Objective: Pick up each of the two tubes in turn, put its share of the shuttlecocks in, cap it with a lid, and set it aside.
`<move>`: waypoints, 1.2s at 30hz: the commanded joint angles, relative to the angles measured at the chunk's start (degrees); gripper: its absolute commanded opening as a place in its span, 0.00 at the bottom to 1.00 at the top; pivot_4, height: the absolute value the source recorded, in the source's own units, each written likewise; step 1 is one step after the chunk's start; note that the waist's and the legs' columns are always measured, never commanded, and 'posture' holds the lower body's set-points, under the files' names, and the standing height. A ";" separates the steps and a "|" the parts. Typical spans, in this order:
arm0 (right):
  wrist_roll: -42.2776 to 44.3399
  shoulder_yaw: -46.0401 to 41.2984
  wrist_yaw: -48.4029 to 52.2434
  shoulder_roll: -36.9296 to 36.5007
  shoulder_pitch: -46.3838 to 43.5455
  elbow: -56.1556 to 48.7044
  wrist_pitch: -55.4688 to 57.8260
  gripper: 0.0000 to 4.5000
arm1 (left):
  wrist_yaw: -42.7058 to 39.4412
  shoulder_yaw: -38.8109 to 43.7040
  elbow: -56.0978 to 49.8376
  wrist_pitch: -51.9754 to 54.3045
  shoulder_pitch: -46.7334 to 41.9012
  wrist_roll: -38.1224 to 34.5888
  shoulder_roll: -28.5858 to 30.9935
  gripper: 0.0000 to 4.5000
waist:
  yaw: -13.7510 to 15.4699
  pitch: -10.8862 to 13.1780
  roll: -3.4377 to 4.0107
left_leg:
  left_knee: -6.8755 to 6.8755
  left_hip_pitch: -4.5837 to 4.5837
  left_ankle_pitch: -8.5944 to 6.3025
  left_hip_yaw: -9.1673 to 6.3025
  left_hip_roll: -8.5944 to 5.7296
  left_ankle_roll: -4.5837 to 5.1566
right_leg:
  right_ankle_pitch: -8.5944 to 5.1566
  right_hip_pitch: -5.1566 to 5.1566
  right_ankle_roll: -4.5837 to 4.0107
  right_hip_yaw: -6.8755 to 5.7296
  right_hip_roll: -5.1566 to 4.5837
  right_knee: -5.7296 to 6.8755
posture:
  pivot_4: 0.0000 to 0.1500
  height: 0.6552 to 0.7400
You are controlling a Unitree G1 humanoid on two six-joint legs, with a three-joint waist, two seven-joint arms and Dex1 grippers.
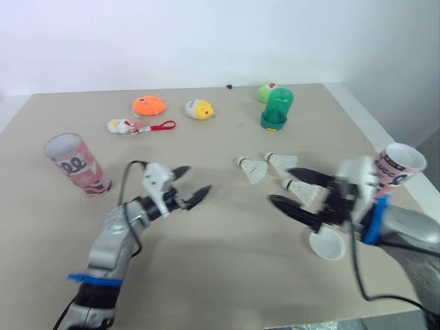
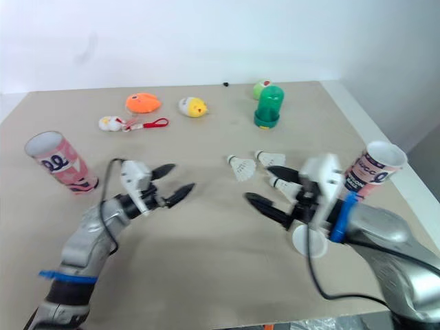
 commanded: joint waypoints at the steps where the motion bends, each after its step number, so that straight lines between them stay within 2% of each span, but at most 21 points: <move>1: -5.80 9.91 5.37 4.13 -7.20 6.37 -5.40 0.98 | 14.61 6.00 -9.35 -2.59 8.26 5.49 -4.73 1.00 | 1.34 0.06 -0.14 | 0.00 -0.17 -0.01 -0.10 -0.13 -0.01 | -0.01 -0.04 0.02 -0.10 -0.16 -0.03 | 1.00 1.00; 6: -9.20 15.09 8.43 10.35 -13.43 14.51 -9.34 0.98 | 28.52 11.53 -13.10 -2.94 15.70 10.59 -10.66 1.00 | 1.71 0.10 -0.30 | 0.05 -0.22 -0.01 -0.05 -0.37 -0.02 | 0.07 -0.04 0.07 -0.08 -0.61 -0.04 | 1.00 1.00; 11: -11.23 16.48 9.34 14.56 -16.18 18.47 -10.81 0.98 | 34.90 17.56 -8.48 -3.42 13.58 10.51 -10.81 1.00 | 1.65 0.13 -0.50 | 0.30 -0.26 0.01 -0.10 -0.43 -0.02 | 0.14 0.04 0.25 -0.20 -0.57 -0.03 | 1.00 1.00; 19: -12.51 16.36 8.58 17.62 -17.47 19.56 -10.53 0.98 | 32.55 18.07 3.71 -2.24 6.16 8.52 -5.84 1.00 | 1.51 0.12 -0.53 | 0.64 -0.31 0.03 -0.14 -0.40 -0.04 | 0.25 0.10 0.38 -0.28 -0.51 0.00 | 1.00 1.00; 31: -13.02 16.06 5.53 19.50 -16.64 17.77 -9.31 0.98 | 26.41 15.73 24.24 -6.26 -8.06 8.29 0.51 1.00 | 1.55 0.11 -0.52 | 0.64 -0.29 0.12 -0.19 -0.40 -0.09 | 0.33 0.11 0.36 -0.33 -0.49 0.06 | 1.00 1.00; 36: -13.21 16.19 4.47 19.88 -16.23 17.38 -9.20 0.98 | 26.22 16.10 30.61 -8.32 -12.65 8.05 1.63 1.00 | 1.55 0.11 -0.51 | 0.63 -0.29 0.16 -0.23 -0.39 -0.08 | 0.35 0.11 0.34 -0.38 -0.48 0.08 | 1.00 1.00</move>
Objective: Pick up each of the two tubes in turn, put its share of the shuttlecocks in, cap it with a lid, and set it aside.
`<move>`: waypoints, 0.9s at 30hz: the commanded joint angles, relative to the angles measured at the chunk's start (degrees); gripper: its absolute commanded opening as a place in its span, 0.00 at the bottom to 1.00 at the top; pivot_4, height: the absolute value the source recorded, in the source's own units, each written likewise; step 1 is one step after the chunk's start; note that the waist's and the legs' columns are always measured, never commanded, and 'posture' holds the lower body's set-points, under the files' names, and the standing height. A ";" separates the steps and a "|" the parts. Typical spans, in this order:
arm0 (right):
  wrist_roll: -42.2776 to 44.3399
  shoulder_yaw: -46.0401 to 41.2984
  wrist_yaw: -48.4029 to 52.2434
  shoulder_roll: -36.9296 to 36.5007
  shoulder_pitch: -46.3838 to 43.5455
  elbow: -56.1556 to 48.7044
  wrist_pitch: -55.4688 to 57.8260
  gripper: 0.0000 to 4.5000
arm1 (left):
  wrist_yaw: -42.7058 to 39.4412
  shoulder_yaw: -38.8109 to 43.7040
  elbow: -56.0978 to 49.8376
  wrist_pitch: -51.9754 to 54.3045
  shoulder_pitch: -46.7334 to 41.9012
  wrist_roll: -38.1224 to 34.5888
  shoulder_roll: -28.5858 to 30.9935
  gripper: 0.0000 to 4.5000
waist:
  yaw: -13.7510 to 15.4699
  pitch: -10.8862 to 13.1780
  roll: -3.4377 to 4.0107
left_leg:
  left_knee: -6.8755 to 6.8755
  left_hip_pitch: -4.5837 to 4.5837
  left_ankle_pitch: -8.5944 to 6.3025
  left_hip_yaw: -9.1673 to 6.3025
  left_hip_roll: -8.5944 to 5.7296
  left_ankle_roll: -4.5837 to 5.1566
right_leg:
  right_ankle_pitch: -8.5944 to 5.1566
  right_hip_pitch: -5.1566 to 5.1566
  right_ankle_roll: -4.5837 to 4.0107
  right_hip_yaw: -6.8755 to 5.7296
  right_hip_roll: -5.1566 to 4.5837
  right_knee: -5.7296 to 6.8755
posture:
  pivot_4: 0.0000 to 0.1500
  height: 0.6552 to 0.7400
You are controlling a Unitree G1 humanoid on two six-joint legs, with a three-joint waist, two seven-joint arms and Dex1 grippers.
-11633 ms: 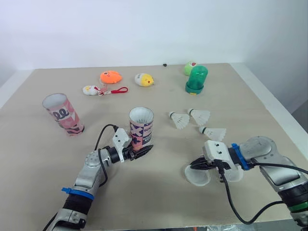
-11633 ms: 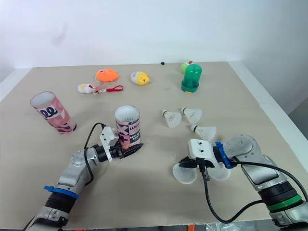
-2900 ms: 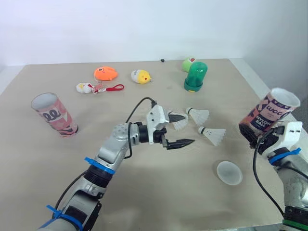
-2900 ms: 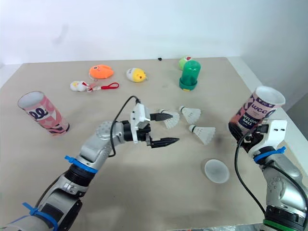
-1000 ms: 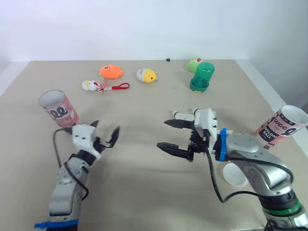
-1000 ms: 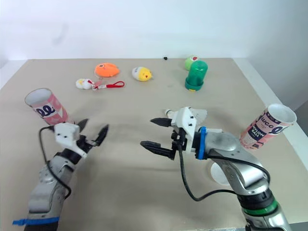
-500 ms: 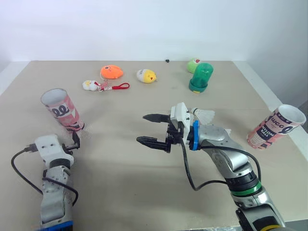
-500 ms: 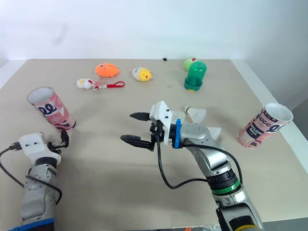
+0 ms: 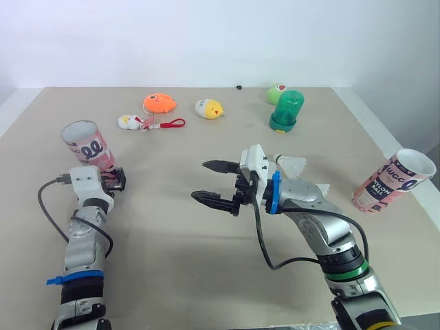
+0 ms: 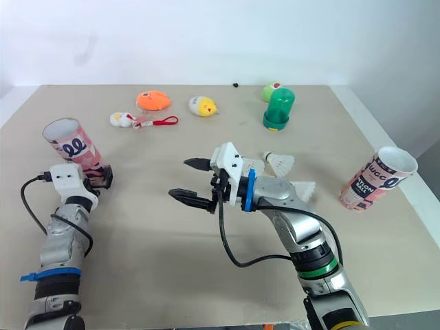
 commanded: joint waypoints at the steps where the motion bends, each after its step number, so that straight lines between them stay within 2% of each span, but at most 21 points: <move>1: 0.04 -1.13 -0.84 0.51 0.30 -3.11 -0.25 0.98 | 0.00 -0.08 4.41 -1.69 -2.22 -0.31 0.71 1.00 | 0.00 0.00 0.00 | 0.00 0.00 0.00 0.00 0.00 0.00 | 0.00 0.00 0.00 0.00 0.00 0.00 | 1.00 1.00; 27: -0.36 -0.82 -1.83 1.19 1.51 -4.58 0.49 0.98 | -1.49 -0.50 15.87 -7.69 -8.26 -0.84 1.94 1.00 | 0.01 0.00 0.00 | -0.01 -0.01 0.03 0.01 -0.02 0.02 | 0.03 0.00 0.05 -0.01 -0.04 0.00 | 1.00 1.00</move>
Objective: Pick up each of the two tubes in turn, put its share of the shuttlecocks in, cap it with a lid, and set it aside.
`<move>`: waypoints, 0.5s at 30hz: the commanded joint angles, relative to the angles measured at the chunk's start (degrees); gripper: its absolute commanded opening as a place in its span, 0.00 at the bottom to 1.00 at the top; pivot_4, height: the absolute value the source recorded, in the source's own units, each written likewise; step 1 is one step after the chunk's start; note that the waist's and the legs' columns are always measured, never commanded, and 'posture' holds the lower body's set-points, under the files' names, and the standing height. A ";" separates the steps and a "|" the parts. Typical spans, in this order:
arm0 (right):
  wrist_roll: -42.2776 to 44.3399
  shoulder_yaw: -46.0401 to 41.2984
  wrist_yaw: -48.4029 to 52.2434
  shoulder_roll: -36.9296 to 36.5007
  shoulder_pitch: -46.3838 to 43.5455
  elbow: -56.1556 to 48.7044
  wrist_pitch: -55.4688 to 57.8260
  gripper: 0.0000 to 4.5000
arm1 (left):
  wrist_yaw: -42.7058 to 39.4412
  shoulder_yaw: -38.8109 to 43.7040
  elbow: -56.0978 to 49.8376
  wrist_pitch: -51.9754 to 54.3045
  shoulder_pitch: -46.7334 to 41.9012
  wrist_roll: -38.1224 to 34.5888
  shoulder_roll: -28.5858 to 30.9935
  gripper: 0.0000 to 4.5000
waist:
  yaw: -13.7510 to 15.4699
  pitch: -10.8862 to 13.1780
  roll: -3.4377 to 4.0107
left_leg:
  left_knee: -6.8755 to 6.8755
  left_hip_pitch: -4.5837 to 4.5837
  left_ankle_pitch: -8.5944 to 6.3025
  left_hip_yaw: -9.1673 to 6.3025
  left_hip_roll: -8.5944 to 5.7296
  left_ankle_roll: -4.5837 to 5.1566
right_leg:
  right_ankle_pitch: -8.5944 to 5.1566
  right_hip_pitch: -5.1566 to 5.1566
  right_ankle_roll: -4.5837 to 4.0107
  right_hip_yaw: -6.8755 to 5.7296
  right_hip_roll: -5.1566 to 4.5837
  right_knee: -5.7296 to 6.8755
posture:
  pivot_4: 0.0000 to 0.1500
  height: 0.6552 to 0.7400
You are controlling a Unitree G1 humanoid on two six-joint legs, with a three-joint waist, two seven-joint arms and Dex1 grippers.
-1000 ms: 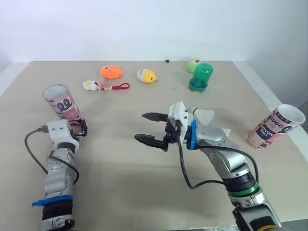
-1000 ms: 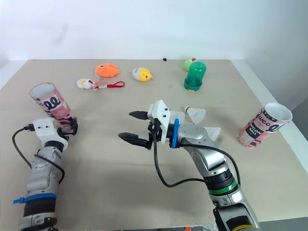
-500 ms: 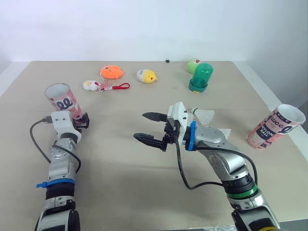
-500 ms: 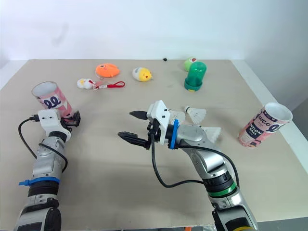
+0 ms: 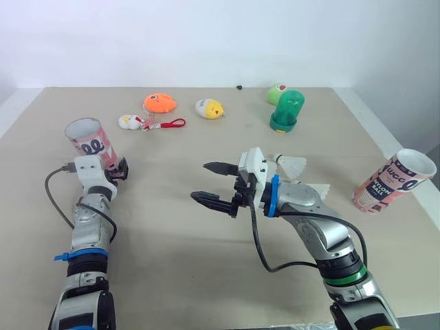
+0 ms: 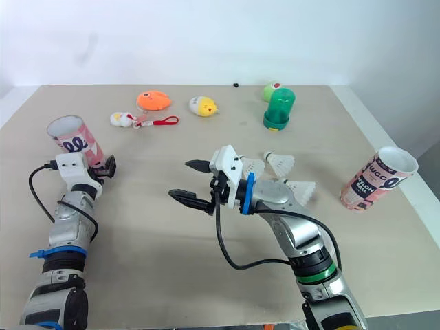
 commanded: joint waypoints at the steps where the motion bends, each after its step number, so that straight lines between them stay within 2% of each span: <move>1: 0.46 -0.82 -0.24 0.33 -0.29 -3.29 -0.06 0.98 | -0.21 -0.47 1.75 -0.38 -0.15 -0.21 0.24 1.00 | 0.00 0.00 0.00 | 0.00 0.00 0.00 0.00 0.00 0.00 | 0.00 0.00 0.00 0.00 0.00 0.00 | 1.00 1.00; 2: 0.47 -0.83 -0.24 0.32 -0.26 -3.34 -0.03 0.98 | -0.19 -0.48 1.82 -0.45 -0.16 -0.22 0.25 1.00 | 0.00 0.00 0.00 | 0.00 0.00 0.00 0.00 0.00 0.00 | 0.00 0.00 0.00 0.00 0.00 0.00 | 1.00 1.00; 3: 0.45 -0.80 -0.28 0.34 -0.21 -3.39 -0.01 1.00 | -0.30 -0.50 1.89 -0.46 -0.17 -0.32 0.24 0.89 | 0.00 0.00 0.00 | 0.00 0.00 0.00 0.00 0.00 0.00 | 0.00 0.00 0.00 0.00 0.00 0.00 | 1.00 1.00; 4: 0.42 -0.79 -0.33 0.38 -0.16 -3.44 0.02 1.00 | -0.40 -0.55 2.02 -0.50 -0.20 -0.32 0.30 0.86 | 0.00 0.00 0.00 | 0.00 0.00 0.00 0.00 0.00 0.00 | 0.00 0.00 0.00 0.00 0.00 0.00 | 1.00 1.00; 15: -0.04 -1.16 -1.95 0.86 1.00 -4.02 -0.04 1.00 | -1.33 -0.53 1.51 -0.81 0.56 -0.58 0.95 0.86 | -0.01 0.00 0.00 | -0.01 0.00 0.00 0.01 0.00 0.00 | 0.00 0.00 0.00 0.00 0.00 -0.01 | 1.00 1.00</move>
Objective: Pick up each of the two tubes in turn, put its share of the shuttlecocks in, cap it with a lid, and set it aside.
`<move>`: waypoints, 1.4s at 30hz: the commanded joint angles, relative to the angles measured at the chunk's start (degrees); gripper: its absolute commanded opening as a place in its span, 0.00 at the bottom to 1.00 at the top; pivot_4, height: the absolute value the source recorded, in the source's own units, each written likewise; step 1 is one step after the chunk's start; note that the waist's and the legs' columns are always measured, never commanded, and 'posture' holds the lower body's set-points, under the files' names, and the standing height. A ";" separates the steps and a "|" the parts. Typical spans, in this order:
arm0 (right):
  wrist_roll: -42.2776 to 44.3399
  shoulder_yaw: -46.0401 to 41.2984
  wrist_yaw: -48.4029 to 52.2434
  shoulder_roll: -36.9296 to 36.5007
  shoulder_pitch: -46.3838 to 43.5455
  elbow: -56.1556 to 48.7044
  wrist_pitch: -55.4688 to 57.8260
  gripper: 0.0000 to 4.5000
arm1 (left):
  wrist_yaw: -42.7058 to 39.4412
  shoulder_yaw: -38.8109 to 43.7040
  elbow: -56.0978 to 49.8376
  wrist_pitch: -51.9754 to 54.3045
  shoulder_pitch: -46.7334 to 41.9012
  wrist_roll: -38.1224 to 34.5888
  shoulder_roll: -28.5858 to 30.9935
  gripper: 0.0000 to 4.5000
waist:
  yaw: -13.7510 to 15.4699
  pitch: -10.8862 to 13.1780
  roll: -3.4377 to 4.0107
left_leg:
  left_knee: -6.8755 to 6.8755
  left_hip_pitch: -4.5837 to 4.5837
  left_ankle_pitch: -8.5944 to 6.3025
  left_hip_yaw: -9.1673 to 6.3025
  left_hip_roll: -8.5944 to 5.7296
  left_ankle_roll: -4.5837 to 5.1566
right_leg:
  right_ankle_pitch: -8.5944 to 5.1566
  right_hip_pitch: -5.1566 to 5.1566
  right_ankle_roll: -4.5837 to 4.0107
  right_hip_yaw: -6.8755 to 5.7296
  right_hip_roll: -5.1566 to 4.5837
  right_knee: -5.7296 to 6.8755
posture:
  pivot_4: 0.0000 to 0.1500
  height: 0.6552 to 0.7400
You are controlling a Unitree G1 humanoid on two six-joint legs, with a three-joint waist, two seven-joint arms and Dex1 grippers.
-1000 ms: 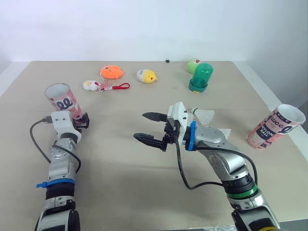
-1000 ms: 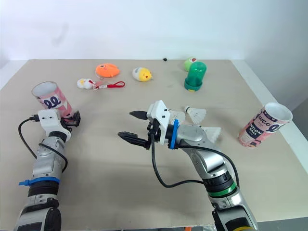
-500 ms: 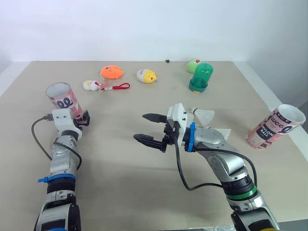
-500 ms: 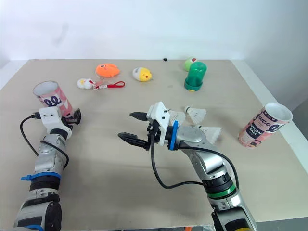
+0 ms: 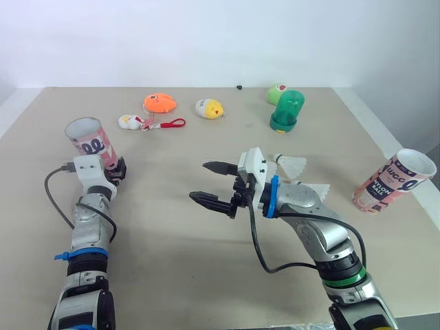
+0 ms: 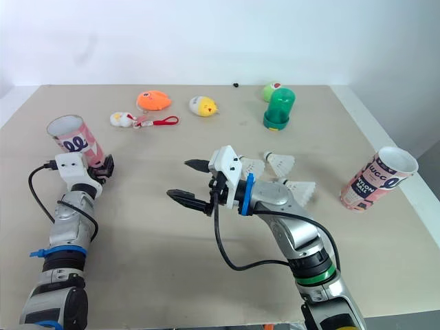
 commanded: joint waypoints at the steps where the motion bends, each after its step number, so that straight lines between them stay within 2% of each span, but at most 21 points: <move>1: 0.16 -1.23 -0.85 0.24 0.59 -3.08 -0.44 1.00 | -1.14 -0.48 0.49 0.21 0.88 -0.44 0.69 0.86 | 0.00 0.00 0.00 | 0.00 0.00 0.00 0.00 0.00 0.00 | 0.00 0.00 0.00 0.00 0.00 0.00 | 1.00 1.00; 10: 0.60 -1.80 -2.60 0.11 2.56 -4.83 0.15 1.00 | -2.95 -0.56 0.61 0.32 0.48 -0.86 1.09 0.86 | -0.01 0.00 0.00 | -0.01 -0.02 0.00 0.00 -0.01 0.00 | -0.03 -0.01 0.03 0.01 -0.02 -0.01 | 1.00 1.00; 11: 0.61 -1.76 -2.75 0.17 2.65 -4.96 0.20 1.00 | -2.99 -0.54 0.85 0.33 0.30 -0.86 1.09 0.78 | 0.00 0.00 0.00 | -0.01 -0.03 0.00 0.00 -0.02 0.00 | -0.03 -0.01 0.04 0.01 -0.03 -0.02 | 1.00 1.00; 14: 0.56 -1.79 -3.12 0.33 2.72 -5.14 0.28 1.00 | -3.16 -0.58 1.48 0.42 -0.20 -0.92 1.17 0.69 | -0.01 0.00 0.00 | -0.01 -0.03 0.00 0.01 -0.02 0.00 | -0.03 -0.01 0.04 0.01 -0.03 -0.02 | 1.00 1.00; 22: 1.19 -4.67 -4.98 -1.20 5.71 -8.21 0.75 1.00 | -6.15 -1.76 -0.62 0.73 -0.88 -1.42 1.61 0.69 | 0.07 0.00 0.00 | -0.01 -0.04 0.00 -0.01 -0.03 0.00 | -0.04 0.00 0.05 0.01 -0.04 -0.02 | 1.00 1.00; 26: 2.32 -10.81 -8.67 -3.45 10.26 -13.99 2.32 1.00 | -18.41 -5.84 -10.61 5.69 -0.49 -4.05 7.07 0.69 | 0.14 0.04 -0.07 | 0.00 -0.38 0.00 -0.12 -0.09 -0.01 | -0.05 -0.20 0.08 -0.07 -0.09 -0.05 | 1.00 1.00; 30: 1.68 -18.13 -11.96 -6.67 16.97 -17.55 2.32 1.00 | -40.75 -13.03 -22.45 12.35 0.90 -6.74 21.16 0.69 | -0.06 0.08 -0.13 | -0.03 -0.79 -0.02 -0.21 -0.08 -0.10 | 0.07 -0.55 -0.29 -0.17 -0.11 -0.09 | 1.00 1.00; 34: 0.26 -22.98 -13.50 -9.32 24.01 -19.22 1.43 1.00 | -59.07 -18.72 -26.72 14.87 0.87 -7.50 34.05 0.69 | -0.22 0.08 0.02 | -0.31 -0.76 -0.07 -0.10 -0.08 -0.17 | -0.07 -0.70 -0.43 -0.15 -0.15 -0.08 | 1.00 1.00; 37: -0.39 -25.29 -14.23 -9.98 28.00 -19.47 0.66 1.00 | -68.13 -22.93 -27.79 15.29 0.29 -6.07 39.99 0.69 | -0.22 0.11 0.06 | -0.47 -0.76 -0.07 -0.11 -0.07 -0.17 | -0.33 -0.79 -0.38 -0.16 -0.09 -0.03 | 1.00 1.00; 39: -1.11 -27.32 -15.65 -9.01 30.62 -19.20 -1.05 1.00 | -72.69 -27.29 -27.30 13.22 -1.06 -1.92 42.99 0.69 | -0.24 0.14 0.11 | -0.49 -0.76 -0.07 -0.09 -0.04 -0.16 | -0.36 -0.83 -0.38 -0.14 -0.04 -0.01 | 1.00 1.00; 42: -0.63 -30.08 -16.56 -7.49 34.03 -19.59 -3.33 1.00 | -75.29 -31.00 -26.40 12.36 -2.93 1.83 43.90 0.69 | -0.18 0.18 0.16 | -0.49 -0.77 -0.06 -0.13 0.02 -0.15 | -0.42 -0.84 -0.30 -0.16 0.06 0.00 | 1.00 1.00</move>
